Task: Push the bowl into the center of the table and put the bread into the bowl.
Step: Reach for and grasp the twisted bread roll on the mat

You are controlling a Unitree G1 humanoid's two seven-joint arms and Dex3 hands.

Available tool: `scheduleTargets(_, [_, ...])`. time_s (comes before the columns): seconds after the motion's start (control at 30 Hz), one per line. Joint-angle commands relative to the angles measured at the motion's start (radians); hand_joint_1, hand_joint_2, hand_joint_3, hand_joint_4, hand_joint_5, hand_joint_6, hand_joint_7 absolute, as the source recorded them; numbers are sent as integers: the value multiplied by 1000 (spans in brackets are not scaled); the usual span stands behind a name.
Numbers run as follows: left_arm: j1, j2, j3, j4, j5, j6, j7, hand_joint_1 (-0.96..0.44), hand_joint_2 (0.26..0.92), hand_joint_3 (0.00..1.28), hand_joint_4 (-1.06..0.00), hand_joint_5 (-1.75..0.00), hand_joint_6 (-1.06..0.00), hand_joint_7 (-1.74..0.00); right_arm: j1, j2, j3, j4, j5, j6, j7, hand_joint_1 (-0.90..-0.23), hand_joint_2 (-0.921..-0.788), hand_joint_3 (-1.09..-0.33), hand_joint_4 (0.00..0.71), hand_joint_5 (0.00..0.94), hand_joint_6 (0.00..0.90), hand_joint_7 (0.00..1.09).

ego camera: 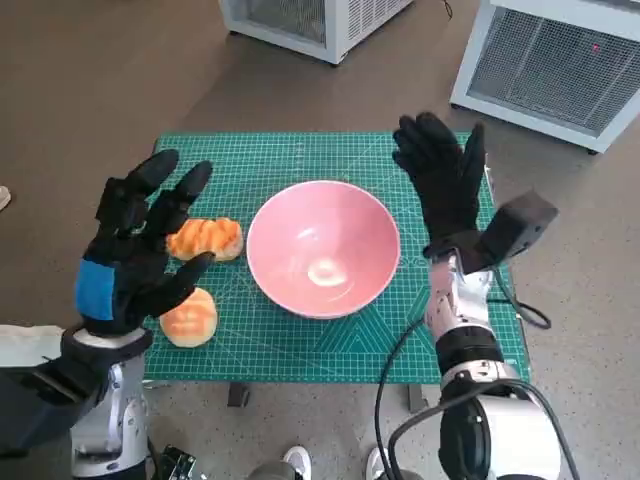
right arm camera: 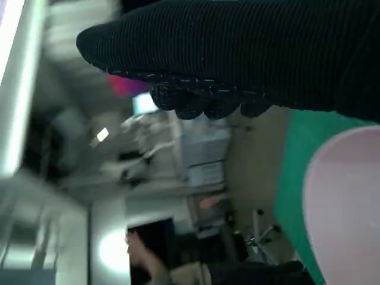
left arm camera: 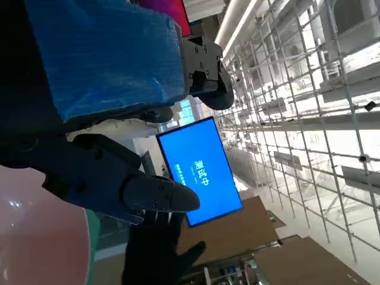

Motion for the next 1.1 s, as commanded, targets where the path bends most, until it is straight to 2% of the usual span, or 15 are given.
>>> scheduleTargets(0.03, [-30,1,-4,17,-10,9,-4,-334,921,189,-352,-183,-75,-660,59,2,11,-59,37,-56,120,-685,-921,-802,275,4,136,597])
scheduleTargets(0.17, [-51,0,-8,35,-23,8,-15,-321,921,185,-351,-190,-74,-665,95,10,32,-141,71,-88,218,-709,-921,-785,274,2,110,647])
scheduleTargets(0.37, [-83,-4,-14,59,-38,-4,-36,-335,921,173,-348,-204,-75,-673,145,12,68,-248,117,-92,316,-743,-921,-764,250,3,53,674])
scheduleTargets(0.47, [-101,-4,-15,79,-44,-13,-52,-337,921,172,-346,-209,-75,-674,169,12,84,-296,135,-82,340,-744,-921,-766,228,2,17,680])
scheduleTargets(0.67, [-137,1,-15,122,-44,-37,-81,-350,921,158,-343,-215,-96,-671,218,19,110,-390,167,-43,357,-730,-921,-759,204,0,1,651])
scheduleTargets(0.93, [-164,39,-4,146,-28,-47,-115,-374,921,145,-343,-205,-113,-625,264,27,136,-480,178,0,330,-718,-921,-755,200,0,-1,645])
scheduleTargets(1.1, [-172,133,-1,139,44,-24,-139,-406,921,118,-303,-139,-94,-544,275,27,141,-503,190,16,330,-716,-921,-754,200,0,-1,647])
